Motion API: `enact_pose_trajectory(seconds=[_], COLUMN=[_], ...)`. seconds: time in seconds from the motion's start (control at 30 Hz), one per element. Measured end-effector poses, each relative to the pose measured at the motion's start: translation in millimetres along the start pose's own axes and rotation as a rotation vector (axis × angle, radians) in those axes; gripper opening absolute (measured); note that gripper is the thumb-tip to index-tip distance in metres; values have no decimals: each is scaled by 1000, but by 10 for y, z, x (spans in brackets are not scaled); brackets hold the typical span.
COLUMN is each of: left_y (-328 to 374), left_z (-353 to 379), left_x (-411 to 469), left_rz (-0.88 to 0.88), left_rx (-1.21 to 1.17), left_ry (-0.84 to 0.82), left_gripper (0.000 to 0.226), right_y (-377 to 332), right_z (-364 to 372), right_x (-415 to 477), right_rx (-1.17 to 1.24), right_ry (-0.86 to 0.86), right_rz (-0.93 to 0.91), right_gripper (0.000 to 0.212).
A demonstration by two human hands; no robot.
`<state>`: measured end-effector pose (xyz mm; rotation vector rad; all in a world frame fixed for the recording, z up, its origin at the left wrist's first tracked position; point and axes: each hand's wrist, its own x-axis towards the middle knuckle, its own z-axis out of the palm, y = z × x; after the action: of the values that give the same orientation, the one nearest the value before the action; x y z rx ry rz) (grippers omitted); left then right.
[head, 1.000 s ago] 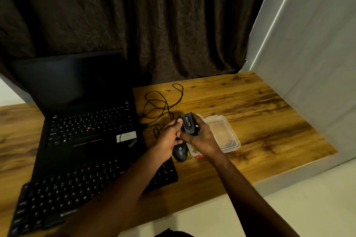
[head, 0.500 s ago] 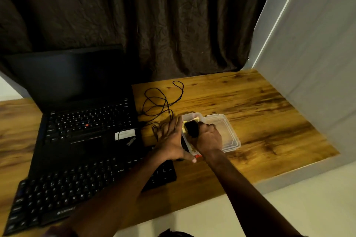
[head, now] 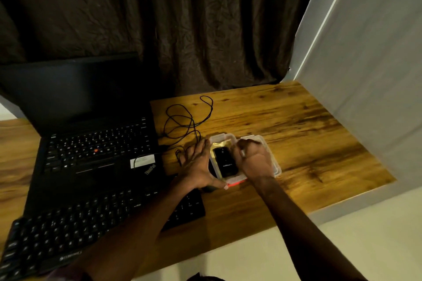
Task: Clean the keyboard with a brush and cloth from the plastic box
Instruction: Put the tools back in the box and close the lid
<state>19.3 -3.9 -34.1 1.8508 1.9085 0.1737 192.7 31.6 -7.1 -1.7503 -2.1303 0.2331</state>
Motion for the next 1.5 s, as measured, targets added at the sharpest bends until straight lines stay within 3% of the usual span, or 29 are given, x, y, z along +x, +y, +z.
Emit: enact_pose_trajectory(seconds=[0.07,0.2,0.33,0.43,0.63,0.73,0.9,1.07,1.37,1.5], left_y=[-11,-26,-19,-16,-35,-16,-29,11,-58,-62], left_z=[-5,-7,-17,-26,-28,-37,-31,-70,-7,-10], left_x=[-3,-23,-18,-6,-2,-20,-44,-78,-28,-15], left_rz=[0,6,2,-6,19,23,24,20,59,64], left_rx=[-10,-28,-30,-21,-27,-49,-110,-123,9,32], left_ry=[-4,-9,-18,-24,-9,-5,33,53,44,21], left_gripper=[154,154,154,155,156,155,161,164,144,147], right_y=[164,546,631,666,547,290,-155,-466,-517,-296], right_z=[-82,11,105,70,-187,-243,-196,-117,87,126], right_x=[53,79,43,91,201,190,9,-181,-186,-139], right_rx=[-16,-292,-239,-65,375,450,208,-55,9,28], right_ry=[90,-188,-207,-164,64,135,49,-305,-389,-190], right_rz=[143,408,475,527,336,201,8,-129,-140,-54], right_gripper=[23,49,57,59,27,38,37,58,52,49])
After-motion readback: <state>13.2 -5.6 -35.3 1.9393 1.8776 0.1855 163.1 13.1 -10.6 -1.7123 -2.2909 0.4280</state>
